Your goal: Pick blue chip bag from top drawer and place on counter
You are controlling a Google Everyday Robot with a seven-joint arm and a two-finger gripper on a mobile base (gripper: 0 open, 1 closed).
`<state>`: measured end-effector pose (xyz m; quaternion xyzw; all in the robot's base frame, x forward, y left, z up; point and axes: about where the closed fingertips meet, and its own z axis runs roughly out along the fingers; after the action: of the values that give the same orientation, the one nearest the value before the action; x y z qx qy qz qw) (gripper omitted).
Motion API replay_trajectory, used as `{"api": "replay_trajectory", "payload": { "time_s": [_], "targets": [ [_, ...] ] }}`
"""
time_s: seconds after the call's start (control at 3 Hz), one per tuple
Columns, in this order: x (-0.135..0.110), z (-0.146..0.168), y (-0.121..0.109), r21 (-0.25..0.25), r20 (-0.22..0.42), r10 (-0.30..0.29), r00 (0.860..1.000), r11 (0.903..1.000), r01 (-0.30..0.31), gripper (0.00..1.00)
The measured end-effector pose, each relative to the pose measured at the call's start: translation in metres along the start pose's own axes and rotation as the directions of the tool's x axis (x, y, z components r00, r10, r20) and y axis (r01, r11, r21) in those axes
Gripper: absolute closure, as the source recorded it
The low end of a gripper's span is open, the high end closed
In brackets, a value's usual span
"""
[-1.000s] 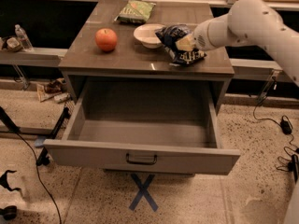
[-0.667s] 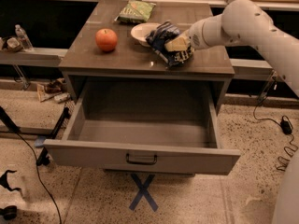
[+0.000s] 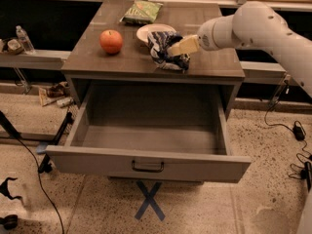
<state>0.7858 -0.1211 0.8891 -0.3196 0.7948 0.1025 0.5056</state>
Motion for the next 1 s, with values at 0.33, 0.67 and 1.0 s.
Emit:
{"api": "replay_trajectory", "payload": {
  "time_s": [0.33, 0.67, 1.0],
  "targets": [
    [-0.004, -0.008, -0.007, 0.045, 0.011, 0.001, 1.000, 0.9990, -0.002, 0.00],
    [-0.002, -0.033, -0.023, 0.114, 0.018, 0.015, 1.000, 0.9933, -0.017, 0.00],
    [0.004, -0.071, -0.038, 0.144, 0.031, 0.039, 0.999, 0.9887, -0.043, 0.00]
  ]
}}
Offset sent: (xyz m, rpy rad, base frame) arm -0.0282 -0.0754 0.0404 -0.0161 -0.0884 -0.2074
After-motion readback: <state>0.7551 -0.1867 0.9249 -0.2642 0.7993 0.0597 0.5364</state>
